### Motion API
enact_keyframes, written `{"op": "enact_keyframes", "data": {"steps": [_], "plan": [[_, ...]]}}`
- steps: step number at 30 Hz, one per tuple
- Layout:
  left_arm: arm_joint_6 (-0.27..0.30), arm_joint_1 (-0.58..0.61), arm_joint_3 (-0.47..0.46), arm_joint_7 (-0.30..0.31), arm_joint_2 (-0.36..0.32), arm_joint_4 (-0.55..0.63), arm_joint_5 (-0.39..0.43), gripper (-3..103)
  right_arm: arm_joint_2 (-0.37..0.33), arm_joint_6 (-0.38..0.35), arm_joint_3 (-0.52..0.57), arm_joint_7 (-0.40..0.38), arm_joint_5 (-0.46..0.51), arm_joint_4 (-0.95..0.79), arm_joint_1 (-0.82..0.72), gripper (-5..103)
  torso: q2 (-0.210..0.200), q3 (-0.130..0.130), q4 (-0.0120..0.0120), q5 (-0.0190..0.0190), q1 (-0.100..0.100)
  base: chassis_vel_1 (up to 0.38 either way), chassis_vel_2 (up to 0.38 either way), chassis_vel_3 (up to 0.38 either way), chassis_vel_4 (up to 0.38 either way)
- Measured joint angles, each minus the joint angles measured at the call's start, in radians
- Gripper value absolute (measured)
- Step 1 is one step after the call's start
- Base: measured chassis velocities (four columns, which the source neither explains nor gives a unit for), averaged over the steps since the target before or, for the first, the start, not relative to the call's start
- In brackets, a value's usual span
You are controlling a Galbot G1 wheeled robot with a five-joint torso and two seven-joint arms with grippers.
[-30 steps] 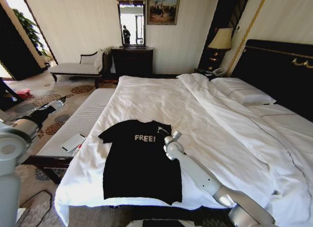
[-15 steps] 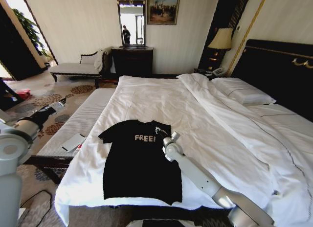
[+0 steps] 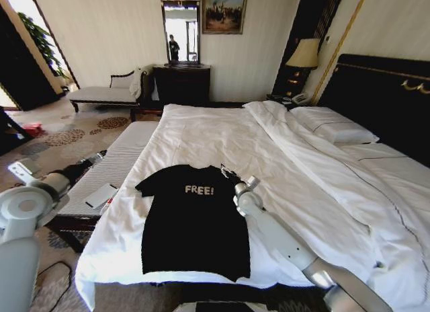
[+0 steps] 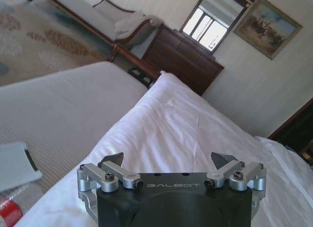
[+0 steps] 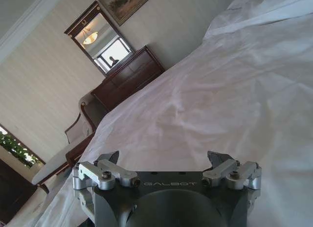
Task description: Fold the clothes on the bed.
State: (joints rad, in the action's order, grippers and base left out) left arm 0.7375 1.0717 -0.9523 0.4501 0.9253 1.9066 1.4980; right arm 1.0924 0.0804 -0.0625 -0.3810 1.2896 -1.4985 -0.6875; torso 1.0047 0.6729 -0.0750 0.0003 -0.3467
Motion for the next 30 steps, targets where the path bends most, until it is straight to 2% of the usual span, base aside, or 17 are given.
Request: {"op": "enact_keyframes", "data": {"steps": [2,3,6,8,9,15,20,30], "plan": [[0.000,-0.009,0.013,-0.002,0.004,-0.022,0.005,100,-0.010,0.000,0.010,-0.002,0.000,-0.006,-0.008,99,0.000,0.000,0.0001,0.0000,0.000,0.000,0.000,0.000,0.000],[0.000,-0.038,0.048,-0.010,0.018,-0.095,0.000,100,-0.032,0.000,0.033,-0.005,0.000,-0.021,-0.027,100,0.000,0.000,-0.0003,0.0000,0.000,0.000,0.000,0.000,0.000],[0.000,-0.085,0.113,-0.040,0.050,-0.231,-0.106,100,-0.063,0.000,0.071,-0.015,0.001,-0.039,-0.058,100,0.000,0.000,-0.0009,-0.0003,0.000,0.000,0.000,0.000,0.000],[0.000,-0.086,0.115,-0.041,0.051,-0.235,-0.109,100,-0.064,0.000,0.073,-0.016,0.001,-0.040,-0.060,100,0.000,0.000,-0.0009,-0.0003,0.000,0.000,0.000,0.000,0.000],[0.000,-0.102,0.141,-0.057,0.070,-0.292,-0.135,100,-0.077,-0.001,0.093,-0.021,0.001,-0.046,-0.074,100,0.000,0.000,-0.0004,-0.0003,0.000,0.000,0.000,0.000,0.000],[0.000,-0.165,0.197,-0.088,0.120,-0.424,-0.135,100,-0.090,-0.003,0.118,-0.040,0.001,-0.055,-0.097,100,0.000,0.000,-0.0001,-0.0002,0.000,0.000,0.000,0.000,0.000],[-0.001,-0.211,0.218,-0.103,0.156,-0.486,-0.126,100,-0.090,-0.003,0.120,-0.049,-0.002,-0.047,-0.101,100,0.000,0.000,-0.0005,0.0000,0.000,0.000,0.000,0.000,0.000],[-0.001,-0.239,0.229,-0.143,0.194,-0.545,-0.174,100,-0.084,-0.003,0.109,-0.055,-0.005,-0.027,-0.092,100,0.000,0.000,-0.0001,-0.0003,0.000,0.000,0.000,0.000,0.000]]}}
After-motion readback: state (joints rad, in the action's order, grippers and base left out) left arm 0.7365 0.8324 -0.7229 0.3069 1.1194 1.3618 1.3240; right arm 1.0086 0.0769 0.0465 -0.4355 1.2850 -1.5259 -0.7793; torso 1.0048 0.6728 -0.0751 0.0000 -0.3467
